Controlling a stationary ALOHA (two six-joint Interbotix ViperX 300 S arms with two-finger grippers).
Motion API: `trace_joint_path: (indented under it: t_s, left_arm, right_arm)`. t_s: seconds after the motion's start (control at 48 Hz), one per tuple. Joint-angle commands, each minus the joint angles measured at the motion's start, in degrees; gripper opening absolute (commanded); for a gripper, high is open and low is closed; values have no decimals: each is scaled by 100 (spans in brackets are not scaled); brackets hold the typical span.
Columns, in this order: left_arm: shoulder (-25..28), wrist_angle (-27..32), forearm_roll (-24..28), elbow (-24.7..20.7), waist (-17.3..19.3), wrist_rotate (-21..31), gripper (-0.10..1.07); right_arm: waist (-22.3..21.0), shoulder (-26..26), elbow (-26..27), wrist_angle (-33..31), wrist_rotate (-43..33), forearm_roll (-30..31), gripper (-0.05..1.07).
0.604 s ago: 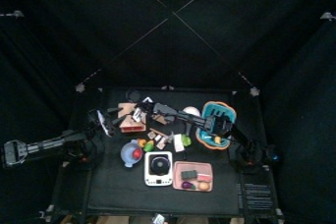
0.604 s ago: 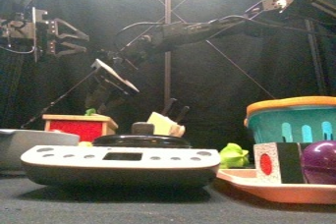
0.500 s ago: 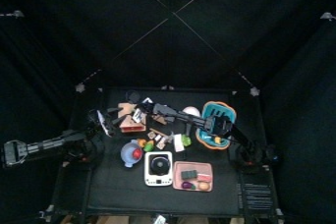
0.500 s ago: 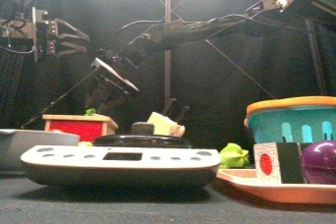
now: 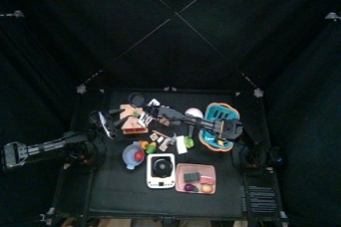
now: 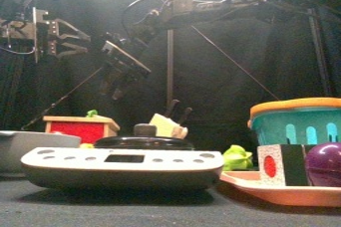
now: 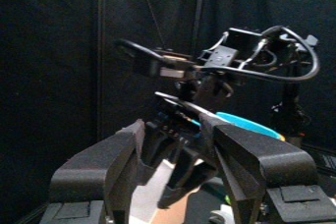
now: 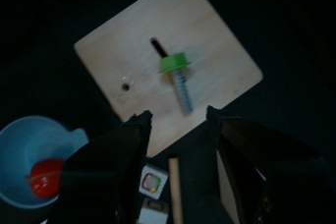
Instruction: Grab pot lid
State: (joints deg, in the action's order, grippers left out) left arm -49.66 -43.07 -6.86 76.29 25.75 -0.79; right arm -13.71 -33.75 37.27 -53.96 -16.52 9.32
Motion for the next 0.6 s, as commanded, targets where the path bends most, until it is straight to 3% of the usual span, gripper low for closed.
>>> trace_joint_path:
  t_s: [0.0, 0.292, 0.583]
  left_arm:
    - [9, -44, 18, -62, -9, -9, 86]
    - [9, -44, 18, -70, -18, -9, 86]
    - [9, -44, 18, -79, -18, -9, 86]
  right_arm:
    - [158, 527, -167, -62, -26, 18, 84]
    - [466, 1248, -1318, 105, -369, -114, 84]
    - [817, 2136, -3050, 1081, -1433, 149, 84]
